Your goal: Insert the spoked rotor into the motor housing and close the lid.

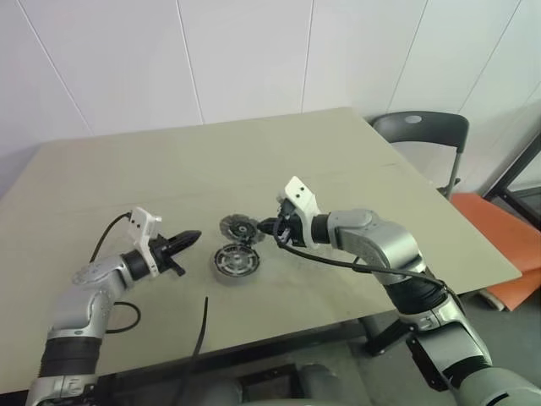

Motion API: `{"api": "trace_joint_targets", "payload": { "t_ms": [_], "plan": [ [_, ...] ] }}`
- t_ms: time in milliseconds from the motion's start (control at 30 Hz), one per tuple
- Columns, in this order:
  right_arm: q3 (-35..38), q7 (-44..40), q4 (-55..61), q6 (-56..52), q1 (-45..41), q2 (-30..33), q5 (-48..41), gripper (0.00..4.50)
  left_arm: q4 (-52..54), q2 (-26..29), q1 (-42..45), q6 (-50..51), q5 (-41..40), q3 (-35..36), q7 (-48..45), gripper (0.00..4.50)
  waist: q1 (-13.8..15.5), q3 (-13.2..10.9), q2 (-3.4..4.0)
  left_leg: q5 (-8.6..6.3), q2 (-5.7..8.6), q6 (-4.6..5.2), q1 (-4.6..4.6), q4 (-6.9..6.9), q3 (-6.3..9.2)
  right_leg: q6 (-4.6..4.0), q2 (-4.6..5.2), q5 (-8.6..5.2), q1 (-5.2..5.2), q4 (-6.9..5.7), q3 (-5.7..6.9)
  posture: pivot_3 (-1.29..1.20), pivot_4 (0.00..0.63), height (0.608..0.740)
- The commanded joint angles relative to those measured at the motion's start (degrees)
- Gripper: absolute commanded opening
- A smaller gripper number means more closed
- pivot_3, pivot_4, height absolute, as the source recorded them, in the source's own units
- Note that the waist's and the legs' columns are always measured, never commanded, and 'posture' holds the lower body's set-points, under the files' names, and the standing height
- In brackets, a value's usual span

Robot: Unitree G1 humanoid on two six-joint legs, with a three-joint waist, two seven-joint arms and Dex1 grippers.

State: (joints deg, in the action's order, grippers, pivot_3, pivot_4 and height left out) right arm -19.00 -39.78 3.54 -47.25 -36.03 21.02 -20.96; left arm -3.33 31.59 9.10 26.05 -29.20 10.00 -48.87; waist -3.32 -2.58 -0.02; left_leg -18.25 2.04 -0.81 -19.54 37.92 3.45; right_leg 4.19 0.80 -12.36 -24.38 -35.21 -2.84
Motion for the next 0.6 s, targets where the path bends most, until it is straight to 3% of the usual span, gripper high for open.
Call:
{"api": "trace_joint_targets", "payload": {
  "t_ms": [33, 133, 233, 367, 600],
  "plan": [
    [1.4, -3.1, 3.7, 2.1, 0.4, 0.1, -1.5, 0.02, 1.8, 0.8, 0.4, 0.0, 0.4, -0.1, -0.2, 0.0, 0.2, 0.0, 0.0, 0.0, 0.0, 0.0, 0.0, 0.0, 0.0, 0.0, 0.0, 0.0, 0.0, 0.0, 0.0, 0.0, 0.0, 0.74],
    [3.2, -6.0, 6.3, 0.6, 1.2, -0.3, -5.3, 0.02, 1.6, 0.9, 0.6, 0.1, 0.4, -0.2, -0.2, 0.0, 0.5, 0.0, -0.01, 0.0, 0.0, 0.0, 0.0, 0.0, 0.0, 0.0, 0.0, 0.0, 0.0, 0.01, 0.0, 0.0, 0.0, 0.74],
    [4.6, -6.9, 6.9, -1.5, 1.8, -0.4, -7.5, 0.74, 1.2, 1.0, 0.9, 0.0, 0.6, -0.1, -0.3, 0.0, 0.9, 0.0, -0.02, 0.0, 0.0, 0.0, 0.0, 0.0, 0.0, 0.0, -0.01, 0.0, -0.01, 0.0, 0.0, 0.0, 0.0, 0.74],
    [8.6, -8.2, 7.3, -9.3, 1.7, -1.4, -15.2, 2.08, 1.0, 1.0, 0.9, 0.1, 0.7, -0.2, -0.3, 0.0, 1.0, 0.0, -0.03, 0.0, 0.0, 0.0, 0.0, 0.0, 0.0, -0.04, 0.0, 0.02, 0.0, 0.0, 0.0, 0.0, 0.0, 0.74],
    [16.3, -5.8, 1.7, -13.1, -0.2, -3.7, -21.0, 2.08, 0.2, 1.0, 1.0, 0.0, 1.1, -0.2, -0.7, 0.0, 1.0, 0.0, -0.04, 0.0, 0.02, 0.0, 0.0, 0.02, -0.01, -0.19, 0.01, 0.11, 0.02, 0.0, 0.01, 0.0, 0.0, 0.74]
  ]
}}
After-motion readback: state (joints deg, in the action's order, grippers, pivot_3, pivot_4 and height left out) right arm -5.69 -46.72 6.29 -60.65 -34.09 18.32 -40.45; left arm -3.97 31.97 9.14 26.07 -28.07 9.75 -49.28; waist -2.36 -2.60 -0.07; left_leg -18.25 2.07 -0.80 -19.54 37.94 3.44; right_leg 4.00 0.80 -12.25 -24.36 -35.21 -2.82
